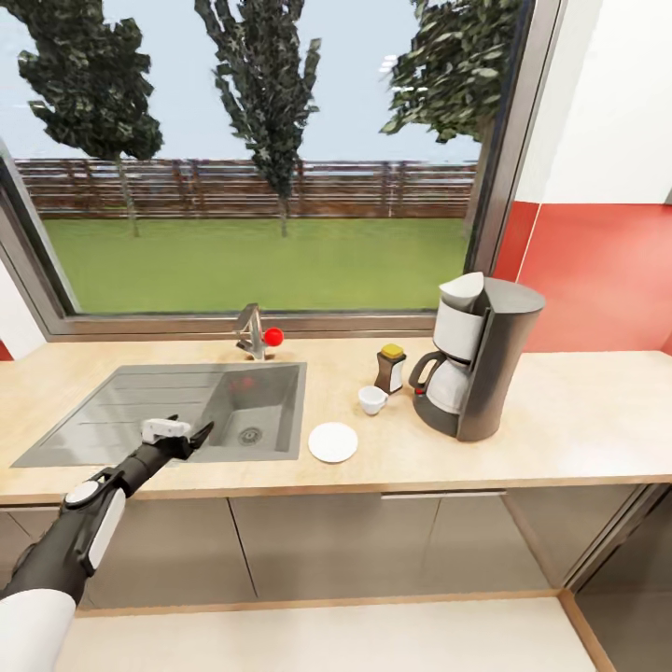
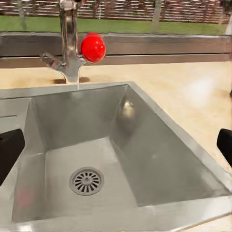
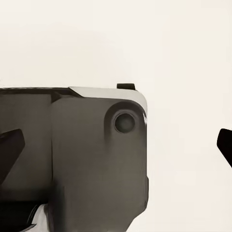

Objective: Set up a coffee station on the kitchen countertop: keep the coffee maker on the countertop, move the bottle of coffee from the kitchen shelf to the counter next to the coffee maker, place a paper coffee filter on top of the coffee maker, put the saucer next to the coffee maker with the coffee cup on the saucer, and place the electric kettle next to the coffee maker.

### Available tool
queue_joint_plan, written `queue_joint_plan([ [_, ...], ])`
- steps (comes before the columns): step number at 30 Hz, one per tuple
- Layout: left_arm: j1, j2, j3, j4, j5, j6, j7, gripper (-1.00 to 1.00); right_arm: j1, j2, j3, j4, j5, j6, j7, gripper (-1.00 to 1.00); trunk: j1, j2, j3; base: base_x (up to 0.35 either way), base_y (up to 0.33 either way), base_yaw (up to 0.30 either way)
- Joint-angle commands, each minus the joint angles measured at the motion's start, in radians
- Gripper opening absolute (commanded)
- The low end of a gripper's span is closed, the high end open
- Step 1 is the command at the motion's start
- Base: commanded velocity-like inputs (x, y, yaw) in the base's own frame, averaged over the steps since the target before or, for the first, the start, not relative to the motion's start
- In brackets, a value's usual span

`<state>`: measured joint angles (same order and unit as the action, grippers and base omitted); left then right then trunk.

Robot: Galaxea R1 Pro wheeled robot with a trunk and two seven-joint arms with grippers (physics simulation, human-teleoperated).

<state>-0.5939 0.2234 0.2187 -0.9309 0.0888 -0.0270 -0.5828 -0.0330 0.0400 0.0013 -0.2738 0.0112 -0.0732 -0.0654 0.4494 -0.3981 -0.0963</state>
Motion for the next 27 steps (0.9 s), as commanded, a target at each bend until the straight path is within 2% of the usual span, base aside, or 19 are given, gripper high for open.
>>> queue_joint_plan([
  [1, 0.0, 0.001, 0.002, -0.036, 0.005, 0.031, -0.005, 1.0, -0.001, 0.001, 0.0, 0.001, 0.001, -0.003, -0.004, 1.0, 0.001, -0.002, -0.002, 0.0, 0.0, 0.0],
  [2, 0.001, 0.002, 0.003, -0.052, 0.005, 0.051, -0.005, 1.0, -0.001, 0.001, 0.001, 0.001, 0.001, -0.003, -0.004, 1.0, 0.001, -0.002, -0.002, 0.0, 0.0, 0.0],
  [4, 0.012, 0.007, 0.004, -0.121, 0.004, 0.148, -0.005, 1.0, -0.001, 0.001, 0.003, -0.002, 0.003, -0.001, -0.003, 1.0, 0.001, -0.002, -0.002, 0.0, 0.0, 0.0],
  [9, 0.034, 0.013, 0.011, -0.254, 0.001, 0.321, -0.004, 1.0, -0.001, 0.001, 0.006, -0.055, 0.004, 0.001, -0.002, 1.0, 0.001, -0.002, -0.002, 0.0, 0.0, 0.0],
  [12, 0.037, 0.013, 0.014, -0.287, 0.001, 0.383, -0.003, 1.0, -0.001, 0.002, 0.007, -0.109, 0.005, 0.001, 0.0, 1.0, 0.001, -0.002, -0.002, 0.0, 0.0, 0.0],
  [17, 0.038, 0.012, 0.011, -0.306, 0.0, 0.486, -0.003, 1.0, -0.001, 0.01, 0.019, -0.263, 0.005, 0.003, 0.005, 1.0, 0.001, -0.002, -0.002, 0.0, 0.0, 0.0],
  [20, 0.037, 0.013, 0.016, -0.308, 0.001, 0.526, -0.003, 1.0, -0.001, 0.031, 0.094, -0.341, 0.006, 0.003, 0.007, 1.0, 0.001, -0.002, -0.002, 0.0, 0.0, 0.0],
  [21, 0.036, 0.013, 0.018, -0.308, 0.001, 0.539, -0.002, 1.0, -0.001, 0.044, 0.143, -0.367, 0.005, 0.003, 0.007, 1.0, 0.001, -0.002, -0.002, 0.0, 0.0, 0.0],
  [22, 0.036, 0.014, 0.019, -0.308, 0.001, 0.546, -0.002, 1.0, -0.001, 0.051, 0.17, -0.38, 0.005, 0.003, 0.007, 1.0, 0.001, -0.002, -0.002, 0.0, 0.0, 0.0],
  [24, 0.037, 0.014, 0.022, -0.31, 0.001, 0.584, -0.003, 1.0, -0.001, 0.071, 0.275, -0.438, 0.004, 0.003, 0.007, 1.0, 0.001, -0.002, -0.002, 0.0, 0.0, 0.0],
  [25, 0.037, 0.014, 0.022, -0.311, 0.001, 0.596, -0.003, 1.0, -0.001, 0.075, 0.299, -0.454, 0.003, 0.003, 0.006, 1.0, 0.001, -0.002, -0.002, 0.0, 0.0, 0.0],
  [27, 0.037, 0.017, 0.024, -0.311, 0.002, 0.644, -0.003, 1.0, -0.001, 0.091, 0.381, -0.531, 0.001, 0.005, 0.006, 1.0, 0.001, -0.002, -0.002, 0.0, 0.0, 0.0],
])
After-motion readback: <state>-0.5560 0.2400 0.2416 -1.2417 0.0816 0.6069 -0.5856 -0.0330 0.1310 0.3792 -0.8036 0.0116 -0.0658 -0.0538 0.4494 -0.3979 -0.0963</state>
